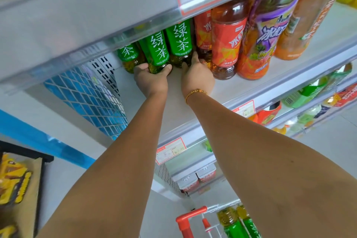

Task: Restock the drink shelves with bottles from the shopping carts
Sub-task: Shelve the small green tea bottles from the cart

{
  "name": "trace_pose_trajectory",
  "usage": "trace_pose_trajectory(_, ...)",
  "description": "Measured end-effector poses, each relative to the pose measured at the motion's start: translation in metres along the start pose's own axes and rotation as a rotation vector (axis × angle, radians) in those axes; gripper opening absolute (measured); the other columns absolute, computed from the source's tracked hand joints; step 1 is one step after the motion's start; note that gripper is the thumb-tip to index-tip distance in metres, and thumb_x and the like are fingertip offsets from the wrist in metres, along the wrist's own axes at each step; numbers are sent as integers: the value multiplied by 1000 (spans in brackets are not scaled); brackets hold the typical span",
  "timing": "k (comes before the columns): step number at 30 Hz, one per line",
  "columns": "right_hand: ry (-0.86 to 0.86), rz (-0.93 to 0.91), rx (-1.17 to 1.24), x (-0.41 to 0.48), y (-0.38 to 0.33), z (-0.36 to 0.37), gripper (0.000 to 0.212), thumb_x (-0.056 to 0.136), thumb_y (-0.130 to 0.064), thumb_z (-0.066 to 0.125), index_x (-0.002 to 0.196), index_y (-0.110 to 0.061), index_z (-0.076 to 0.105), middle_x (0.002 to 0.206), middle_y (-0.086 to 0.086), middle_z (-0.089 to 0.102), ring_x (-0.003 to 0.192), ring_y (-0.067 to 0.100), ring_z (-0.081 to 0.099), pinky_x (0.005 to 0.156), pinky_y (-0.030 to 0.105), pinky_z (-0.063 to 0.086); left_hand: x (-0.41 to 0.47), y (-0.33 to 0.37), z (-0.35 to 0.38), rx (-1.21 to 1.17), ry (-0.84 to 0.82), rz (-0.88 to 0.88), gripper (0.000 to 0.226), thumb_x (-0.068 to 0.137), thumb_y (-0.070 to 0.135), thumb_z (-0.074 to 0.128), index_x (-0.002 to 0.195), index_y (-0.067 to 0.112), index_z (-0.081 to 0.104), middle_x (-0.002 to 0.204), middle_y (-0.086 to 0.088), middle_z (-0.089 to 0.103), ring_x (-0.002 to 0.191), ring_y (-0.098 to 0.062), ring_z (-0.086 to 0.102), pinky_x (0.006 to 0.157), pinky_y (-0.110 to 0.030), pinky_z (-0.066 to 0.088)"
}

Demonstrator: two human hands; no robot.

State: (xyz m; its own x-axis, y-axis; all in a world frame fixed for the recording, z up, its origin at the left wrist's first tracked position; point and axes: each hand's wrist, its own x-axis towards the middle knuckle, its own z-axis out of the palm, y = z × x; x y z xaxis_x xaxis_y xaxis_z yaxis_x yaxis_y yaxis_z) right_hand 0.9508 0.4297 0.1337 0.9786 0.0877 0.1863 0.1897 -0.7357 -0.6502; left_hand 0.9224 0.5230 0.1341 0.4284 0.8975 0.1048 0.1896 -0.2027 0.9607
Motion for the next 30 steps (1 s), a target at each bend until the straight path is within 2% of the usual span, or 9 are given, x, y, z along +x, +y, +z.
trace_pose_trajectory(6, -92, 2, 20, -1, 0, -6, 54, 96, -32, 42, 144, -11, 29, 131, 12, 52, 117, 31, 52, 88, 36, 44, -12, 1, -14, 150, -116, -16, 50, 72, 24, 78, 111, -1, 60, 111, -12, 66, 101, -25, 63, 80, -28, 47)
trace_pose_trajectory(9, -150, -169, 42, -18, -1, -31, 44, 91, -29, 49, 129, -7, 46, 121, 15, 58, 113, 32, 54, 88, 34, 43, -54, 14, -45, 180, -188, 68, 37, 80, 26, 69, 105, -2, 65, 100, -15, 68, 95, -28, 65, 83, -32, 49)
trace_pose_trajectory(12, -53, -403, 153, -60, 19, -74, 28, 88, -29, 54, 107, -10, 61, 95, 7, 64, 89, 25, 60, 77, 33, 47, -126, 27, -83, 62, -279, 232, 29, 85, 33, 60, 81, 5, 65, 71, -11, 66, 70, -26, 63, 70, -33, 52)
trace_pose_trajectory(15, 14, -416, 262, -116, 67, -117, 21, 85, -32, 57, 80, -11, 59, 70, -4, 52, 65, 12, 49, 61, 28, 39, -194, 24, -108, 38, -448, 291, 36, 87, 37, 57, 65, 8, 54, 56, -6, 56, 56, -20, 53, 58, -26, 43)
trace_pose_trajectory(20, -218, -61, 110, -194, 205, -125, 20, 84, -31, 61, 77, -13, 60, 70, -2, 58, 66, 17, 56, 61, 32, 46, -264, -60, -94, 279, -966, 123, 27, 83, 35, 63, 71, 12, 59, 62, 2, 62, 62, -10, 59, 62, -23, 45)
trace_pose_trajectory(23, -519, 288, -61, -243, 284, -107, 13, 88, -22, 59, 96, -13, 66, 89, 3, 66, 87, 20, 62, 71, 23, 43, -292, -132, -70, 521, -1313, 89, 2, 82, 12, 68, 82, 11, 66, 76, 2, 68, 73, -10, 63, 75, -22, 48)
trace_pose_trajectory(25, -760, 469, -100, -281, 325, -82, 24, 89, -20, 58, 110, -11, 64, 108, 5, 67, 100, 18, 62, 80, 22, 45, -307, -177, -58, 710, -1488, 95, 15, 82, 3, 66, 97, 8, 68, 98, -6, 70, 89, -15, 65, 87, -28, 50)
trace_pose_trajectory(27, -1022, 572, -93, -317, 353, -55, 35, 87, -24, 61, 119, -9, 59, 118, 8, 63, 107, 20, 59, 86, 24, 45, -319, -211, -50, 905, -1612, 156, 33, 82, 4, 67, 113, 13, 61, 121, -5, 59, 108, -17, 58, 97, -28, 44)
trace_pose_trajectory(30, -1246, 706, -109, -361, 375, -22, 60, 82, -35, 67, 128, -1, 50, 128, 16, 55, 118, 29, 52, 96, 32, 41, -329, -246, -42, 1047, -1660, 309, 52, 78, 3, 70, 125, 19, 54, 131, -3, 46, 117, -18, 50, 102, -28, 37)
